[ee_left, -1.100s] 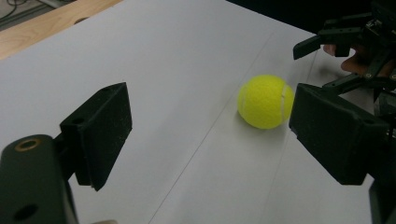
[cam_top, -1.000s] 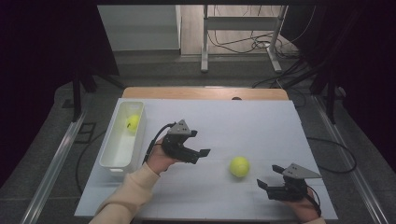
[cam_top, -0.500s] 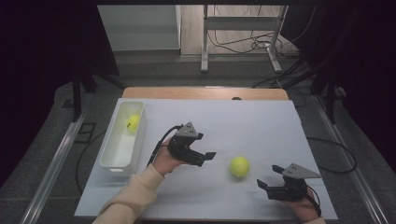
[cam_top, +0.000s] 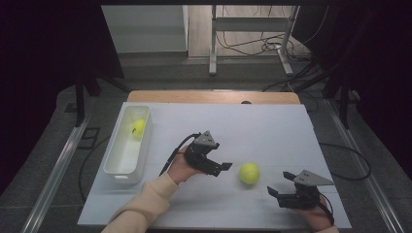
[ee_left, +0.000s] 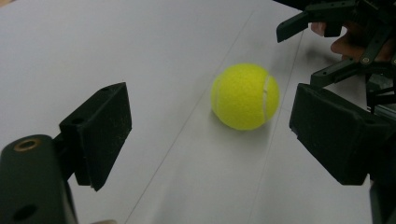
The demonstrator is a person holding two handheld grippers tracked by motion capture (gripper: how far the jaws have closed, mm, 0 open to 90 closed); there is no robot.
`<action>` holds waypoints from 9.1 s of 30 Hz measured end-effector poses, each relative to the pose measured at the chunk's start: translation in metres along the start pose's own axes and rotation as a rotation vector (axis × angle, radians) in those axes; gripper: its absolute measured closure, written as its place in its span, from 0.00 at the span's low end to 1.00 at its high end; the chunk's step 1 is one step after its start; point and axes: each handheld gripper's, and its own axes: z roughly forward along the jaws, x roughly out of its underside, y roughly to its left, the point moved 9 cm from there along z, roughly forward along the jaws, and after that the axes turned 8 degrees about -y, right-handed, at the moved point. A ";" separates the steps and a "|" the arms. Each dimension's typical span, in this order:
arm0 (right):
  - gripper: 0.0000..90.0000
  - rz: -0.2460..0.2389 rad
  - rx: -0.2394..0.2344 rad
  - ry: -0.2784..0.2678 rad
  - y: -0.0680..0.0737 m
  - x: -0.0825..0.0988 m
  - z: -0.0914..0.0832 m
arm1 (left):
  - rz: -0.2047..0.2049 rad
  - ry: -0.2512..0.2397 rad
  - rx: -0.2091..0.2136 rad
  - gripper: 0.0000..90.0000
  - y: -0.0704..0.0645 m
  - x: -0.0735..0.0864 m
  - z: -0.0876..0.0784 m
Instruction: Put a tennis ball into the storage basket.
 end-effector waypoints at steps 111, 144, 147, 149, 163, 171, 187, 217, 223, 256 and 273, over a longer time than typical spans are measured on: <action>0.17 -0.010 0.003 -0.004 -0.001 0.000 -0.002 | 0.009 0.115 0.124 0.30 -0.028 0.006 0.081; 0.17 -0.011 0.001 -0.006 -0.001 -0.001 -0.002 | -0.022 0.028 0.071 0.29 -0.014 0.000 0.033; 0.17 -0.010 0.002 -0.006 -0.001 -0.001 -0.002 | -0.023 0.022 0.069 0.29 -0.013 -0.001 0.030; 0.17 -0.011 0.002 -0.005 -0.001 -0.001 -0.002 | -0.027 0.015 0.064 0.29 -0.012 -0.002 0.029; 0.17 -0.009 0.005 -0.007 -0.002 -0.001 -0.002 | -0.036 -0.019 0.048 0.29 -0.007 -0.010 0.018; 0.17 -0.011 0.005 -0.005 -0.001 0.000 -0.002 | -0.037 -0.047 0.037 0.29 -0.004 -0.017 0.006; 0.17 -0.012 0.009 -0.005 -0.002 0.000 -0.002 | -0.031 -0.077 0.001 0.29 0.002 -0.025 -0.012; 0.17 -0.014 0.010 -0.003 -0.002 0.000 -0.002 | -0.067 -0.133 -0.075 0.29 0.024 -0.030 -0.053; 0.17 -0.014 0.009 -0.003 -0.002 0.000 -0.002 | -0.077 -0.136 -0.096 0.29 0.031 -0.027 -0.060; 0.17 -0.013 0.011 -0.004 -0.002 0.000 -0.002 | -0.091 -0.158 -0.199 0.29 0.052 -0.024 -0.093; 0.17 -0.016 0.014 -0.003 -0.002 0.000 -0.003 | -0.121 -0.192 -0.251 0.29 0.066 -0.019 -0.119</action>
